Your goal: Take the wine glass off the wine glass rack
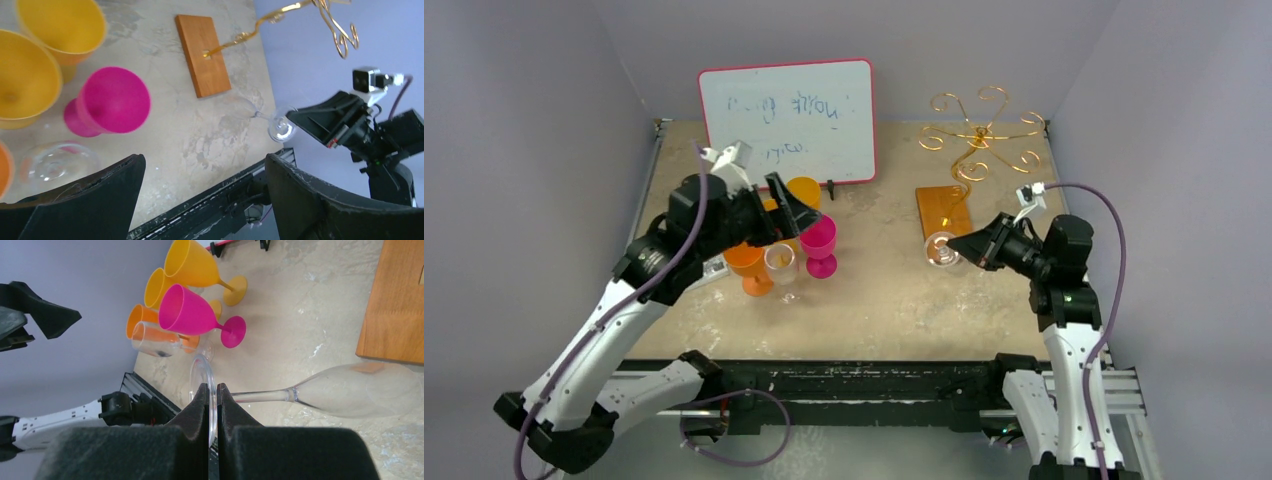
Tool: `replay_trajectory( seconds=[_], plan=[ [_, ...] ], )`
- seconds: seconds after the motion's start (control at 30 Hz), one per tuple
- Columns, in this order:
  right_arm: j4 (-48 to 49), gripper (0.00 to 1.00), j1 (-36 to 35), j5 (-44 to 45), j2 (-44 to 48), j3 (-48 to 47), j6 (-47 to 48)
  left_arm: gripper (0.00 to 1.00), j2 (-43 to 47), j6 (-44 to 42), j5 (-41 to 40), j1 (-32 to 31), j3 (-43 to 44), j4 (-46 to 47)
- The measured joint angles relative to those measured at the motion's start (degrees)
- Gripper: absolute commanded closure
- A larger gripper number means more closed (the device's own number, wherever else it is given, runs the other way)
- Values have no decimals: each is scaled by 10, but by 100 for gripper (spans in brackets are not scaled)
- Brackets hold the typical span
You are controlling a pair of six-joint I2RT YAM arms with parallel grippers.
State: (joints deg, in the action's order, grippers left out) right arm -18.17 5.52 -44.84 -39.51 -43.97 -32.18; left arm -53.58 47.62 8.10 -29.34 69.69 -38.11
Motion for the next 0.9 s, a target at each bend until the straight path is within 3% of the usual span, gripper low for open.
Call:
replay_trajectory(
  seconds=[0.17, 0.37, 0.53, 0.9],
  plan=[
    [7, 100, -3, -11, -11, 29, 1, 12, -48, 3, -97, -134, 14, 30],
    [23, 100, -7, -25, -4, 40, -1, 13, -66, 7, -175, -202, 17, 62],
    [34, 100, -38, -28, -7, 40, -2, 13, -138, 5, -236, -296, 42, 85],
    [57, 100, -72, -59, -9, 42, -4, 14, -181, -7, -238, -337, 38, 156]
  ],
)
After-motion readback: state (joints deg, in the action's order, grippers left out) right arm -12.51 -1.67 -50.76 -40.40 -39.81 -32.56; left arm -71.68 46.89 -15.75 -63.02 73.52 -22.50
